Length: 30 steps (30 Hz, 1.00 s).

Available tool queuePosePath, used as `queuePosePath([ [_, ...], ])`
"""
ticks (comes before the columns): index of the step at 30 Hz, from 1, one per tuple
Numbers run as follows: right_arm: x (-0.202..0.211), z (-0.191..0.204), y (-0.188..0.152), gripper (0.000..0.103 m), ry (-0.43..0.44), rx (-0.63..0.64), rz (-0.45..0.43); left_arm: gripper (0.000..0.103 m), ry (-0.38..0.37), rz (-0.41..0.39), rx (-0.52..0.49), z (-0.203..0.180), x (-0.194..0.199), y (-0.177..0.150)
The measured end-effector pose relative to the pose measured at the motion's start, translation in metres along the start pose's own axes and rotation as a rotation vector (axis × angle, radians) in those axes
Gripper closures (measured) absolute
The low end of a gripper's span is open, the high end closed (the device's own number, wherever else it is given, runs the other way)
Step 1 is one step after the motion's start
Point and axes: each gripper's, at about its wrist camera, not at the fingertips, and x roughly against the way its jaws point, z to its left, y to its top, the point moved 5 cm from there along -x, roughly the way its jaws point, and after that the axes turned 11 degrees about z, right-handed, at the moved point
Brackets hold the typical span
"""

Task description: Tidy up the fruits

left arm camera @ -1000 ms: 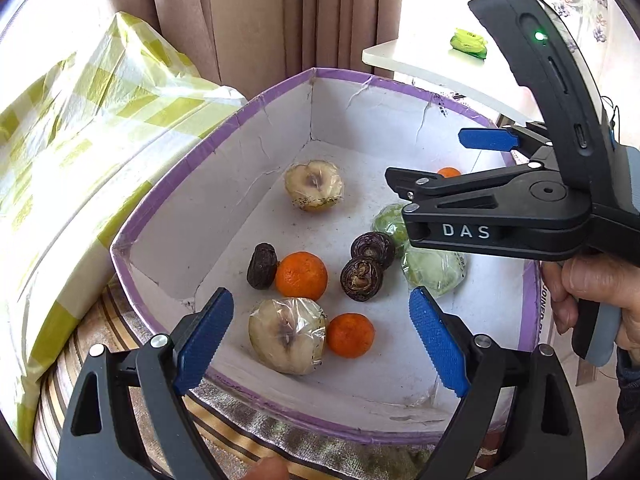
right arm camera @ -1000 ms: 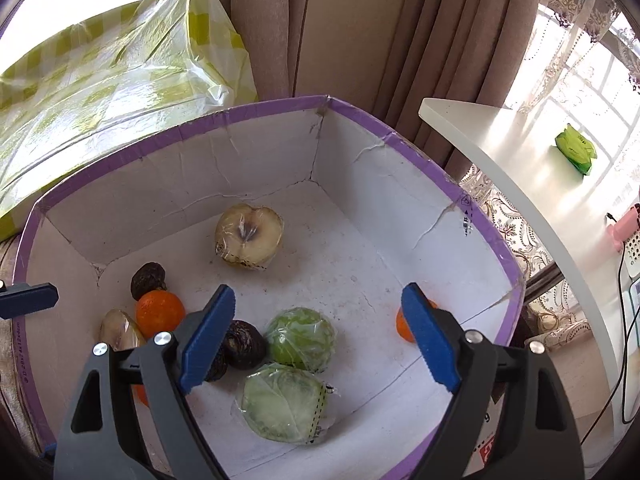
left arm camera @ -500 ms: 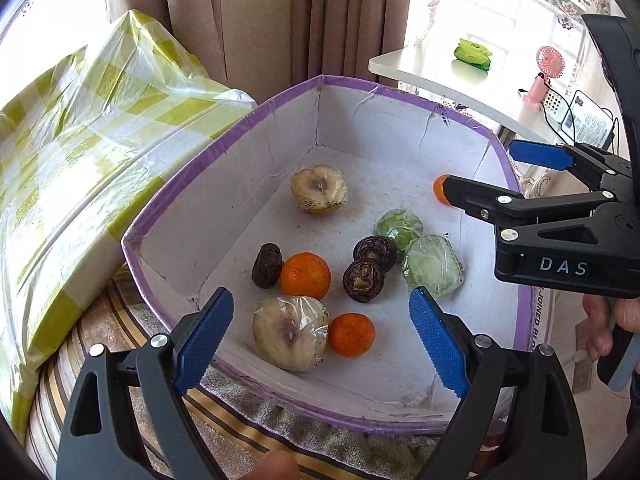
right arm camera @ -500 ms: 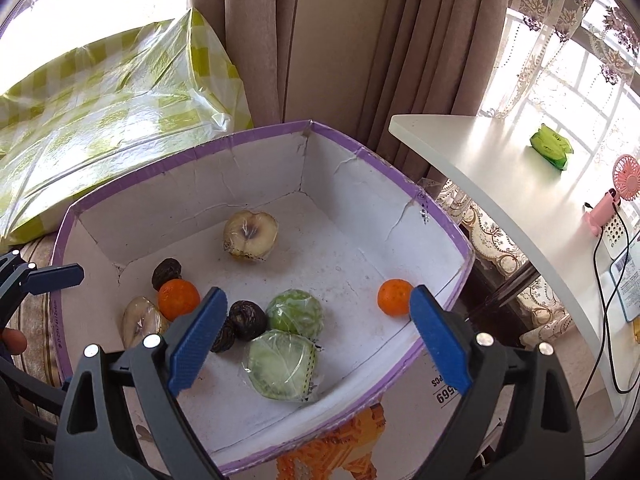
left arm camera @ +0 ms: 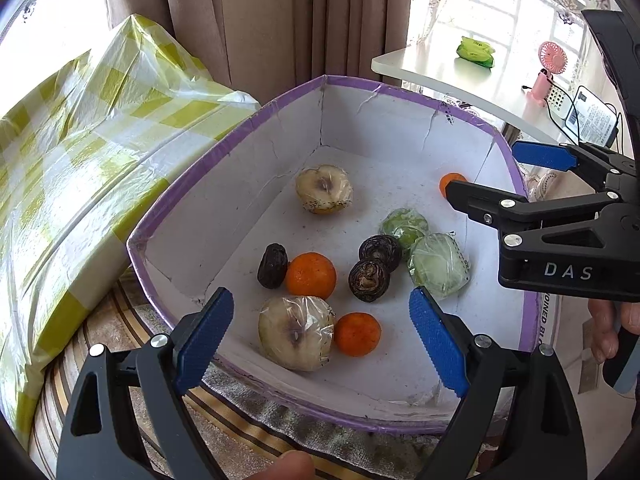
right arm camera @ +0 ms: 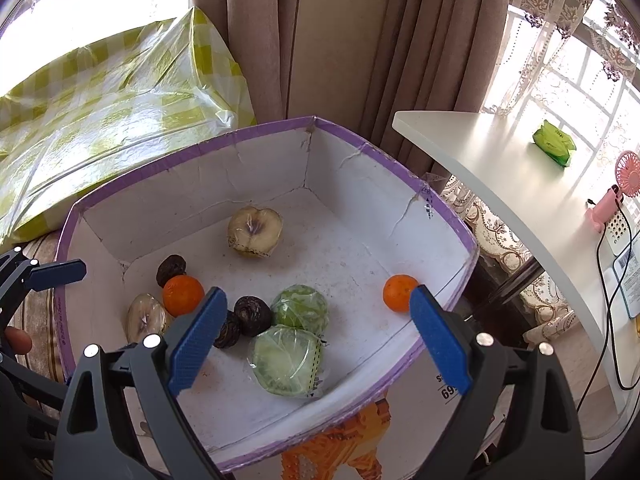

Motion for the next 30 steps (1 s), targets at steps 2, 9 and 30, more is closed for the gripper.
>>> queuePosePath([
  [2, -0.0004, -0.0006, 0.0002, 0.01, 0.002, -0.002, 0.0, 0.016, 0.0, 0.0, 0.001, -0.0004, 0.0001, 0.0004],
  [9, -0.0012, -0.0023, -0.0001, 0.01, 0.005, -0.004, 0.003, 0.016, 0.005, 0.003, -0.002, -0.0009, -0.0006, 0.0002],
  [30, -0.0023, -0.0028, 0.0003, 0.01, 0.01, -0.004, 0.005, 0.016, -0.036, -0.002, 0.001, -0.0004, -0.0028, 0.0009],
])
